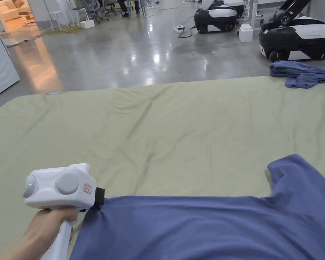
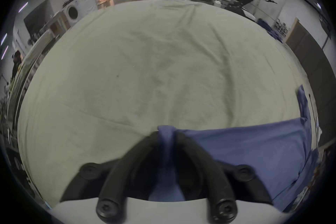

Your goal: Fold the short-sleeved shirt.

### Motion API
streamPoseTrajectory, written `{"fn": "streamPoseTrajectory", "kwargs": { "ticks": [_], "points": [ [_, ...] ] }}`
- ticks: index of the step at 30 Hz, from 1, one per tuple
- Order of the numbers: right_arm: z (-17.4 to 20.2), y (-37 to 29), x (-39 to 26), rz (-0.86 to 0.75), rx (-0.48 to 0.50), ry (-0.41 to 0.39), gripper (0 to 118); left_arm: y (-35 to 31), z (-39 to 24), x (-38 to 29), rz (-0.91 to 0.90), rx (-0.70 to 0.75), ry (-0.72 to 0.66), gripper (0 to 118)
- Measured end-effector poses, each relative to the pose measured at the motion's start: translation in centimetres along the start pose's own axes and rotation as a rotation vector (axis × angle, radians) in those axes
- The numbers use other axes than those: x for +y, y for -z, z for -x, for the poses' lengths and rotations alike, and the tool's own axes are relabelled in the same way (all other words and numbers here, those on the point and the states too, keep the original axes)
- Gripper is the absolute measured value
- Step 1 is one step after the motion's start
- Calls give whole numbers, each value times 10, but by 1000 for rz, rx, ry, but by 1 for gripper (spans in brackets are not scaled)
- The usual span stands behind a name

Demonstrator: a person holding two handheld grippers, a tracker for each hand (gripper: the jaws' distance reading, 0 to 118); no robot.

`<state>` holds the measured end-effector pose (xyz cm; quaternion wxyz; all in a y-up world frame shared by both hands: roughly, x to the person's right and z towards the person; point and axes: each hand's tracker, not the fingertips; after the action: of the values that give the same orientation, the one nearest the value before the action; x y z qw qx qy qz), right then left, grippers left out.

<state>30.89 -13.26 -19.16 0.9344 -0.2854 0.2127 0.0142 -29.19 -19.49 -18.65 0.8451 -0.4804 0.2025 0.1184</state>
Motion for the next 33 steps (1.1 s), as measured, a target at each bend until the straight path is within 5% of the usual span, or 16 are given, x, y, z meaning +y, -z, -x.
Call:
{"fn": "streamPoseTrajectory", "kwargs": {
  "ticks": [1,2,3,4,11,15,17,18,20,23,33],
  "points": [
    [2,3,5,10,1,7,16,-3,-3,-1,4,-21,5,9],
    [1,11,11,33,1,15,33,-5,-5,-2,11,-24,4,7],
    [-1,21,19,72,-5,21,80,-8,-7,-3,2,-28,12,6],
    [-5,33,27,96,-5,33,114,-12,-5,-5,-7,-46,16,6],
    [-15,144,67,278,-65,-40,118,-41,-15,-16,-32,-85,-3,6],
    [-33,216,66,510,-120,1,112,-40,-12,-15,-39,-71,22,6],
    [-35,229,61,531,-155,-18,84,-40,-10,-15,-37,-81,27,6],
    [-34,232,57,539,-152,-26,58,-41,-11,-15,-39,-82,32,6],
    [-30,224,57,520,-143,-14,55,-39,-9,-15,-37,-94,34,6],
    [-26,209,61,482,-69,16,9,-40,-14,-15,-36,-109,40,6],
    [-36,113,97,342,32,39,8,-106,4,-31,-127,-162,26,6]
  ]
}}
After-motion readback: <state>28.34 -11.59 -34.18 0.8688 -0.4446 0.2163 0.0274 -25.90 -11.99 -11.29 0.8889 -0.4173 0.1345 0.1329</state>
